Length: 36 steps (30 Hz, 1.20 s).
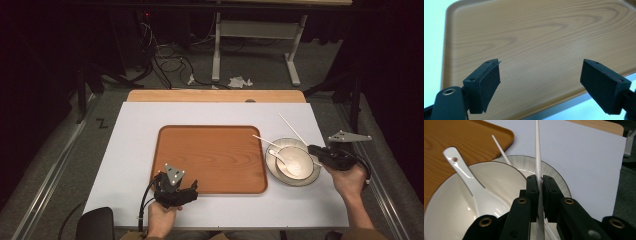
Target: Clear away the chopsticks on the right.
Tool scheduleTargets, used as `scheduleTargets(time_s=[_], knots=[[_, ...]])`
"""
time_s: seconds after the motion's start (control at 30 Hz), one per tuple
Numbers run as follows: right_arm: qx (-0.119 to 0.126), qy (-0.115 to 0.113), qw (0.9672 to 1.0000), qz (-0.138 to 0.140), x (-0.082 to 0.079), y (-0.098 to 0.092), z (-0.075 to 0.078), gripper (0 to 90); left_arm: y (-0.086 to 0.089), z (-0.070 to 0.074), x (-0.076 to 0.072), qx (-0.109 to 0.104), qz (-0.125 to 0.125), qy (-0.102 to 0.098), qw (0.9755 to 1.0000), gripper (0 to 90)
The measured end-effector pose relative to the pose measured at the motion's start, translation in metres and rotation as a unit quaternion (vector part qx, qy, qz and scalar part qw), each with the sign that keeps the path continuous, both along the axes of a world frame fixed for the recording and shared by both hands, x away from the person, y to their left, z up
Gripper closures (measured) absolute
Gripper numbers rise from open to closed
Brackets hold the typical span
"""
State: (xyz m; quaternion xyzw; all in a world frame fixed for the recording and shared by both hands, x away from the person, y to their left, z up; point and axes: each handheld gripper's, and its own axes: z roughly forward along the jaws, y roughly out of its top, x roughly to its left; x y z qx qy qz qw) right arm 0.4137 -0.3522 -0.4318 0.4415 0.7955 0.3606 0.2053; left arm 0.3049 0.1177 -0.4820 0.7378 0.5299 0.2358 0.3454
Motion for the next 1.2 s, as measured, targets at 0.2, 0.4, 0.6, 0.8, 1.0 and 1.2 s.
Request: scheduleTargets(time_s=[0.2,0.4,0.6,0.8,1.0,1.2], knots=[[0.024,-0.006,0.9997,0.005,-0.022,0.001,0.009,85.1,-0.008,-0.001,0.009,0.004,-0.017,0.002,0.9999,16.5],[0.026,-0.01,0.9995,0.017,-0.041,0.008,0.014,85.1,-0.015,0.0,0.014,0.003,-0.033,0.0,0.9994,16.4],[0.027,-0.011,0.9993,0.024,-0.058,0.015,0.016,85.0,-0.02,0.0,0.018,0.002,-0.046,-0.001,0.9989,16.4],[0.021,-0.007,0.999,0.039,-0.071,0.027,0.017,85.0,-0.025,0.0,0.021,0.002,-0.054,-0.002,0.9985,16.4],[0.017,-0.008,0.9984,0.054,-0.081,0.044,0.017,85.0,-0.026,-0.001,0.023,0.001,-0.057,-0.002,0.9984,16.4],[0.0,0.006,0.9962,0.087,-0.085,0.072,0.012,85.0,-0.023,0.002,0.022,-0.004,-0.051,-0.005,0.9987,16.3]])
